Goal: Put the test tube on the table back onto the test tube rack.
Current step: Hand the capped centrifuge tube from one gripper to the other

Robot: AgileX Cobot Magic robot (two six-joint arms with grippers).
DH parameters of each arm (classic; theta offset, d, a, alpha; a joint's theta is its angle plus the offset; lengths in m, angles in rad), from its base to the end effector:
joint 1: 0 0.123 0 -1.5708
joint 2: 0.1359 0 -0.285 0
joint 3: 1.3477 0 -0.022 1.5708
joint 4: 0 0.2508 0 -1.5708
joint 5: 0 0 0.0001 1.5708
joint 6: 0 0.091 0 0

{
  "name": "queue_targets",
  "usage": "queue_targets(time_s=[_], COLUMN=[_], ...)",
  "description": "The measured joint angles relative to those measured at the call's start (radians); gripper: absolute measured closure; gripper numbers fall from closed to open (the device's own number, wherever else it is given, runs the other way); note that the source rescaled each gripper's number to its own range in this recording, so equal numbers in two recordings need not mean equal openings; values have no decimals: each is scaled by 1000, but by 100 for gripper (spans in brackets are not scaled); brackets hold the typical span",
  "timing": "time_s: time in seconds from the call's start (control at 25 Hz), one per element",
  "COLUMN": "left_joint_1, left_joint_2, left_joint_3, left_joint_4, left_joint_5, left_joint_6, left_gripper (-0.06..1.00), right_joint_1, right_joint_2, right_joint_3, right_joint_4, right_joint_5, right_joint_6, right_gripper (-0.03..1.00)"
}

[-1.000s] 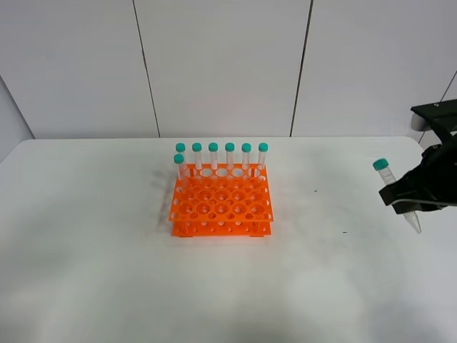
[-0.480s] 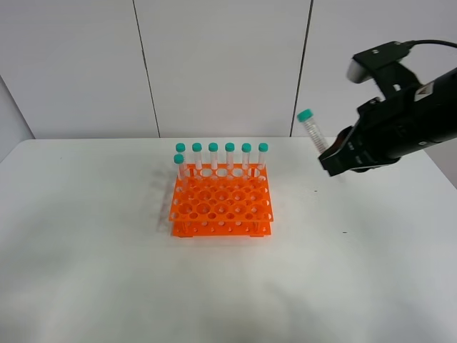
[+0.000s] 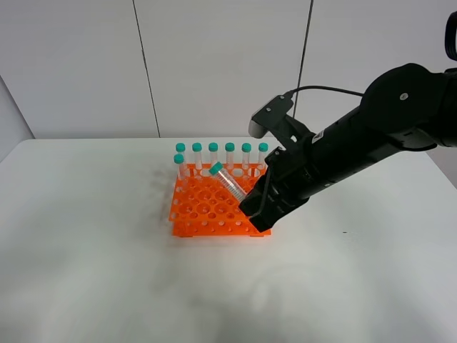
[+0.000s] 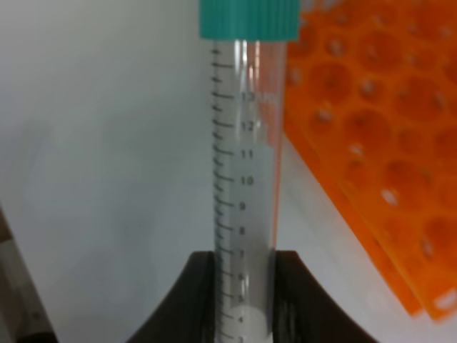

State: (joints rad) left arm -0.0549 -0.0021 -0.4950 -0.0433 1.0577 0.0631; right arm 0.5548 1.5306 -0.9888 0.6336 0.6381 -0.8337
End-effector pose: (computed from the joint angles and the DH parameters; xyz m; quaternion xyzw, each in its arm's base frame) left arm -0.0047 -0.0032 0.2762 0.0511 0.8515 -0.0195 0.5215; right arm 0.2454 0.1899 0.2450 -0.4376 0.8370 0.2059 0.2561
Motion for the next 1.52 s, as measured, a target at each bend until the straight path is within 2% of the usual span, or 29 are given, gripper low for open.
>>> queue_targets(time_s=[0.08,0.2,0.28,0.4,0.6,0.68,0.76,0.84,0.96,1.04,1.16,1.24,1.52], left_joint_1=[0,0,0,0,0,0,-1,-3,-4,-4,-7,-27,-189], left_joint_2=[0,0,12,116,405,545,672,800,956,1039,1139,1187,1295], left_joint_3=[0,-2,-19,-72,-95,-98,-107,-128,-159,-174,-182,-184,-185], left_joint_4=[0,0,-9,-69,-213,-333,-472,-642,-945,-1115,-1323,-1421,-1624], left_joint_5=[0,-8,-31,-100,-300,-399,-480,-510,-513,-487,-445,-444,-476], left_joint_6=[0,0,-2,-2,61,142,280,437,715,871,1035,1103,1241], left_gripper=[-6,-6,-6,-6,-6,-6,-5,-5,-5,-5,-5,-5,-5], right_joint_1=[0,0,0,0,0,0,0,0,0,0,0,0,0], right_joint_2=[1,1,1,1,1,1,1,1,1,1,1,1,1], right_joint_3=[0,0,0,0,0,0,0,0,0,0,0,0,0], right_joint_4=[71,121,129,133,140,141,141,143,146,149,158,163,185], right_joint_5=[24,55,57,57,28,21,17,15,13,13,13,13,12], right_joint_6=[-117,-225,-242,-244,-243,-243,-243,-243,-243,-243,-243,-243,-243], right_gripper=[96,96,96,96,96,96,96,96,96,96,96,96,96])
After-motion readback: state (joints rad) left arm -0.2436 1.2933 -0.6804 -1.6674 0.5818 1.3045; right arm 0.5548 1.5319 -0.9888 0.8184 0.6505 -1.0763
